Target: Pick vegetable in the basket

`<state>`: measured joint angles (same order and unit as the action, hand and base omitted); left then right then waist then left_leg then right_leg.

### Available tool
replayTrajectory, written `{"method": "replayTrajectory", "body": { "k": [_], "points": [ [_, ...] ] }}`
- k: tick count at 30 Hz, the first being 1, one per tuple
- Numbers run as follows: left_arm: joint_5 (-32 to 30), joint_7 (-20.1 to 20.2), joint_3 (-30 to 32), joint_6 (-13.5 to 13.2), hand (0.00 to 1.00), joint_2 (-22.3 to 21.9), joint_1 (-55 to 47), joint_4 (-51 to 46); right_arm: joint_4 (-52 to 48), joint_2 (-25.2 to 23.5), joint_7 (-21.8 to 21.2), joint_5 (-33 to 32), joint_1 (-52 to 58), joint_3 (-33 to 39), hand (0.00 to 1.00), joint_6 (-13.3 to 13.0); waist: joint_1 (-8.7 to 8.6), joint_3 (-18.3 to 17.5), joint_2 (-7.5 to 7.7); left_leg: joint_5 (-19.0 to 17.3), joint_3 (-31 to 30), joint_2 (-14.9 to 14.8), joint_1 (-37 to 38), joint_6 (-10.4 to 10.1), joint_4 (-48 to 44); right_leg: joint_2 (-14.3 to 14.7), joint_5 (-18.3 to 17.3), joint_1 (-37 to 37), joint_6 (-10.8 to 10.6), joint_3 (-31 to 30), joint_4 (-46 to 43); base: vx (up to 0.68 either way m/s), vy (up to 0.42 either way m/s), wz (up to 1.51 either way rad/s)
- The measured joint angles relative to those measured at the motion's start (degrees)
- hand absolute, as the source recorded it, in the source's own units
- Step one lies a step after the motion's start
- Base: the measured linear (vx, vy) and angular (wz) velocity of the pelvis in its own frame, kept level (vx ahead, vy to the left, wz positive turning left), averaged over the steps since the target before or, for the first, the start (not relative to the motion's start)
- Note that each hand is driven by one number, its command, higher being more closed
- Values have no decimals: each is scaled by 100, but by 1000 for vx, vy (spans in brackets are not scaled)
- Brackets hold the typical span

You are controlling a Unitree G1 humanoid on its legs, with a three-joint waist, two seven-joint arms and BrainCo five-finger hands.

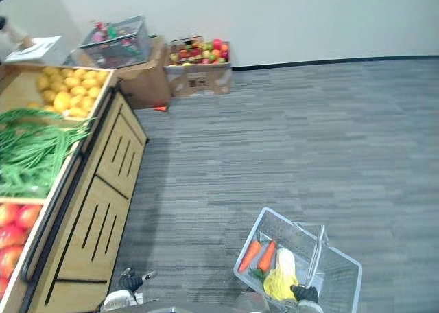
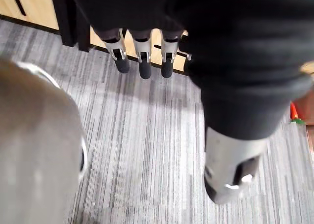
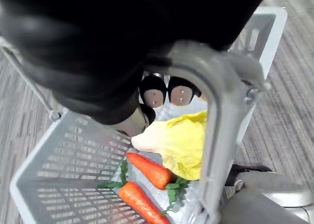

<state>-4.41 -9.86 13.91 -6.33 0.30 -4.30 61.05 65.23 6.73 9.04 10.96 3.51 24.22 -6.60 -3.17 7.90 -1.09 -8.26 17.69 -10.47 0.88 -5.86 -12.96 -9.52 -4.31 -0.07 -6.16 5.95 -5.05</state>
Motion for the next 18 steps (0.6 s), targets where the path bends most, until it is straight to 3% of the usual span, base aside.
{"method": "replayTrajectory", "body": {
  "k": [1, 2, 3, 6, 10, 16, 18],
  "points": [
    [126, 5, 6, -25, 0, -20, -4, -2, -8, 47, -1, -31, 1, -1, 100, -2, 41, 13, -72, 135, -393, 43, -79, -103, 259, 81, 54, -87, -93, -158, 34, -36, 274, -87],
    [204, 11, -1, -40, 0, -12, -13, -13, -9, 79, -13, -41, -21, -56, 100, -8, 30, -40, -100, -21, -784, 175, 6, -177, 389, 74, 118, -128, -189, -343, 202, 15, 258, -58],
    [205, 17, -7, -72, 0, 17, 6, -18, -3, 22, -18, -101, -7, -146, 100, -44, 15, -27, 41, -99, -855, 328, -42, -85, 467, -44, 211, -154, -267, -434, 354, 14, 295, -27],
    [313, 34, -5, -74, 0, 205, -30, -24, 4, -133, -41, -283, 4, -198, 100, -112, 32, -59, 249, -122, -684, 556, -9, 13, 611, -233, 380, -157, -315, -603, 504, -10, 220, -10],
    [362, 72, -6, -72, 0, 279, -55, 55, -9, -181, -88, -372, -4, -275, 100, -159, 56, -149, 308, -124, -458, 602, 209, 30, 766, -216, 403, -172, -355, -794, 490, 10, 36, -29],
    [436, 244, -84, -74, 0, 173, -32, 273, 8, -83, -195, -517, 9, -294, 100, -152, 16, -227, 122, -171, -158, 481, 445, -31, 912, -33, 415, -266, -376, -1065, 437, 29, -36, -31],
    [435, 290, -130, -74, 0, 169, -28, 291, 83, -82, -207, -629, 15, -292, 100, -151, 11, -241, 137, -173, -137, 460, 462, -34, 911, -11, 416, -262, -377, -1063, 439, 23, -32, -9]
  ]
}}
